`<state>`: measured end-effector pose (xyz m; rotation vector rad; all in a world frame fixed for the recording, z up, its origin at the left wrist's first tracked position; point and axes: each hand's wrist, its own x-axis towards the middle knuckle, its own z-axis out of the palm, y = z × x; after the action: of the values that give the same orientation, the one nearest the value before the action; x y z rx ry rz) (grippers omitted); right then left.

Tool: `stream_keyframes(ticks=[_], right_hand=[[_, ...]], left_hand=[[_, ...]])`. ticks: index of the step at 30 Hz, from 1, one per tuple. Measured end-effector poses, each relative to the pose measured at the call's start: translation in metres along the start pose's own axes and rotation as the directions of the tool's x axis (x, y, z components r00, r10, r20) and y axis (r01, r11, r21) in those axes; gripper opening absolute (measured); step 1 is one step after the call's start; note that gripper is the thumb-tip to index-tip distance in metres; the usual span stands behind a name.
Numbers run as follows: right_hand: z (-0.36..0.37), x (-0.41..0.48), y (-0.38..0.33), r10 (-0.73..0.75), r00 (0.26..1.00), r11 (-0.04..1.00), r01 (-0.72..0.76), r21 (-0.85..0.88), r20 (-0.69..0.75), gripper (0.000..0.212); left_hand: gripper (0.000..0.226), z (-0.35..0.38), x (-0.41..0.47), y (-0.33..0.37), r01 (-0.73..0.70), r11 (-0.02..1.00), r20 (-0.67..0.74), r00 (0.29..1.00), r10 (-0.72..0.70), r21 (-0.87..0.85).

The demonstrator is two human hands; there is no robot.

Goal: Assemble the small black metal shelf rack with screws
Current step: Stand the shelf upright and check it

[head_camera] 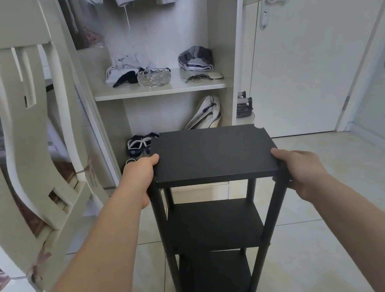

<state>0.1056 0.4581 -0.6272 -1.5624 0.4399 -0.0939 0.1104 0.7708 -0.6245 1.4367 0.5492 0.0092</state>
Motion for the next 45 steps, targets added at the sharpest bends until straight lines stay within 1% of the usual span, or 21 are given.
stream_keyframes(ticks=[5, 10, 12, 14, 17, 18, 20, 21, 23, 25, 26, 27, 29, 32, 34, 36, 39, 41, 43, 44, 45], right_hand=[[-0.001, 0.001, 0.002, 0.022, 1.0, 1.0, -0.022, 0.001, 0.005, 0.022], [-0.002, -0.003, 0.007, 0.025, 1.0, 0.998, -0.026, 0.061, 0.003, 0.024], [-0.003, -0.006, 0.007, 0.036, 0.999, 0.995, -0.036, 0.088, 0.004, 0.024], [-0.003, -0.007, 0.007, 0.039, 0.999, 0.994, -0.038, 0.106, -0.006, 0.024], [-0.003, -0.011, 0.005, 0.025, 0.999, 0.995, -0.022, 0.096, -0.024, 0.022], [-0.003, -0.013, 0.005, 0.019, 1.0, 0.995, -0.017, 0.096, -0.025, 0.022], [-0.004, -0.018, 0.005, 0.029, 0.999, 0.996, -0.028, 0.087, -0.015, 0.021], [-0.005, -0.022, 0.005, 0.048, 0.999, 0.996, -0.049, 0.079, 0.015, 0.022], [-0.01, -0.031, 0.003, 0.112, 0.981, 0.992, -0.12, 0.038, 0.159, 0.024], [-0.015, -0.038, -0.001, 0.184, 0.935, 0.983, -0.173, -0.065, 0.302, 0.024], [-0.017, -0.04, -0.002, 0.204, 0.922, 0.978, -0.179, -0.106, 0.33, 0.025], [-0.018, -0.039, -0.002, 0.206, 0.924, 0.977, -0.176, -0.12, 0.322, 0.027], [-0.014, -0.037, -0.002, 0.143, 0.962, 0.988, -0.128, -0.082, 0.233, 0.028], [-0.008, -0.034, 0.002, 0.08, 0.986, 0.995, -0.086, 0.041, 0.146, 0.023], [-0.007, -0.035, 0.003, 0.092, 0.984, 0.989, -0.108, 0.099, 0.152, 0.018], [-0.008, -0.035, 0.004, 0.109, 0.981, 0.986, -0.126, 0.106, 0.158, 0.018], [-0.005, -0.04, 0.009, 0.143, 0.962, 0.978, -0.173, 0.117, 0.231, 0.019], [-0.003, -0.047, 0.01, 0.179, 0.924, 0.977, -0.207, 0.048, 0.337, 0.027], [-0.004, -0.053, 0.007, 0.231, 0.874, 0.972, -0.193, -0.131, 0.427, 0.042], [-0.008, -0.054, 0.005, 0.254, 0.862, 0.962, -0.179, -0.205, 0.438, 0.053], [-0.012, -0.054, 0.002, 0.261, 0.874, 0.954, -0.168, -0.25, 0.41, 0.065]], left_hand=[[0.025, 0.001, -0.004, 0.001, 0.013, 1.0, -0.02, 1.0, -0.013, -0.006], [0.019, 0.001, -0.015, -0.014, -0.068, 0.997, -0.072, 0.995, 0.064, -0.048], [0.026, 0.004, -0.021, -0.02, -0.06, 0.998, -0.091, 0.994, 0.056, -0.038], [0.041, 0.01, -0.024, -0.022, -0.013, 1.0, -0.139, 0.99, 0.01, -0.026], [0.064, 0.018, -0.027, -0.023, 0.046, 0.991, -0.171, 0.983, -0.067, -0.125], [0.065, 0.019, -0.027, -0.024, 0.018, 0.987, -0.149, 0.988, -0.042, -0.157], [0.064, 0.021, -0.028, -0.027, -0.087, 0.981, -0.091, 0.993, 0.072, -0.175], [0.064, 0.021, -0.028, -0.029, -0.142, 0.976, -0.073, 0.989, 0.132, -0.163], [0.057, 0.021, -0.028, -0.031, -0.201, 0.972, -0.057, 0.979, 0.195, -0.123], [0.044, 0.024, -0.029, -0.032, -0.194, 0.979, -0.051, 0.98, 0.191, -0.058], [0.047, 0.027, -0.031, -0.032, -0.174, 0.985, -0.039, 0.984, 0.173, -0.016], [0.055, 0.032, -0.034, -0.032, -0.149, 0.989, -0.03, 0.988, 0.15, 0.024], [0.067, 0.042, -0.042, -0.032, -0.127, 0.988, -0.011, 0.992, 0.128, 0.089], [0.061, 0.058, -0.057, -0.033, -0.137, 0.982, 0.079, 0.989, 0.127, 0.129], [0.055, 0.066, -0.064, -0.033, -0.129, 0.979, 0.088, 0.989, 0.116, 0.159], [0.044, 0.067, -0.066, -0.03, -0.115, 0.979, 0.084, 0.991, 0.102, 0.166], [0.029, 0.053, -0.059, -0.022, -0.058, 0.995, 0.155, 0.987, 0.044, 0.087], [0.03, 0.043, -0.053, -0.019, -0.084, 0.995, 0.16, 0.984, 0.074, 0.055], [0.038, 0.041, -0.049, -0.021, -0.145, 0.989, 0.088, 0.986, 0.141, 0.036], [0.038, 0.042, -0.05, -0.022, -0.165, 0.986, 0.04, 0.986, 0.164, 0.037], [0.036, 0.045, -0.053, -0.023, -0.163, 0.986, 0.011, 0.987, 0.162, 0.033]])
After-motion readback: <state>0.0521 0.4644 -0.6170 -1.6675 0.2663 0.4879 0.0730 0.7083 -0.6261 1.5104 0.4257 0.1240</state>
